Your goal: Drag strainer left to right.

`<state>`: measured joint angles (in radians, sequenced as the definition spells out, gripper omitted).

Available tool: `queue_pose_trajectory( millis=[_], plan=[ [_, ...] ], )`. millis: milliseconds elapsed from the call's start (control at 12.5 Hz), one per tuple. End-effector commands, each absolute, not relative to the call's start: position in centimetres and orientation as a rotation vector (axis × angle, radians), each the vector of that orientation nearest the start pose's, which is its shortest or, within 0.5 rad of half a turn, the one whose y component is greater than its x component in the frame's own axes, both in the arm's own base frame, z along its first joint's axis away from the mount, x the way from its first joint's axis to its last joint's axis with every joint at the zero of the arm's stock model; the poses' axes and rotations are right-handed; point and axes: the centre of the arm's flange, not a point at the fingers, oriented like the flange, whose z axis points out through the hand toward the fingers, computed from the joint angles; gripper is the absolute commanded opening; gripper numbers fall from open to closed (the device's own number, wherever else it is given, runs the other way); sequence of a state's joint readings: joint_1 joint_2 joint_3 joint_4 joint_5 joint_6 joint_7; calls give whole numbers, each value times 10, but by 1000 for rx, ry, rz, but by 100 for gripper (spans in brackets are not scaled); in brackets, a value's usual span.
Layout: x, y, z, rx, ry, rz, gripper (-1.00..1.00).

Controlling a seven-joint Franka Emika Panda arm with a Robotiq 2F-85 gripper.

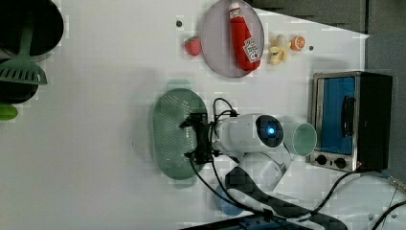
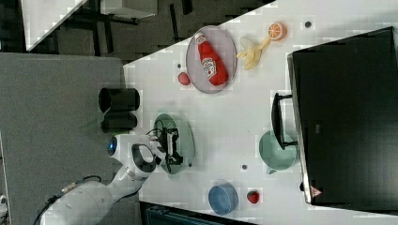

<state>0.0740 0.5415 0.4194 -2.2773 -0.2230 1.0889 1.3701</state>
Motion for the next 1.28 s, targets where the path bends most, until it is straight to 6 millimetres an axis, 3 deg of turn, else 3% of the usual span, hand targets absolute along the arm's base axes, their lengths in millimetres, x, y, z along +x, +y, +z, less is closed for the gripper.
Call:
queue_pose_trajectory(
  millis=[80, 560, 640, 1280],
  plan=[
    [468, 223, 157, -2212, 2271, 133, 100],
    [476, 162, 156, -2271, 2247, 97, 100],
    [483, 127, 159, -2271, 2255, 76, 100],
    [490, 38, 159, -2355, 2205, 52, 100]
  ],
)
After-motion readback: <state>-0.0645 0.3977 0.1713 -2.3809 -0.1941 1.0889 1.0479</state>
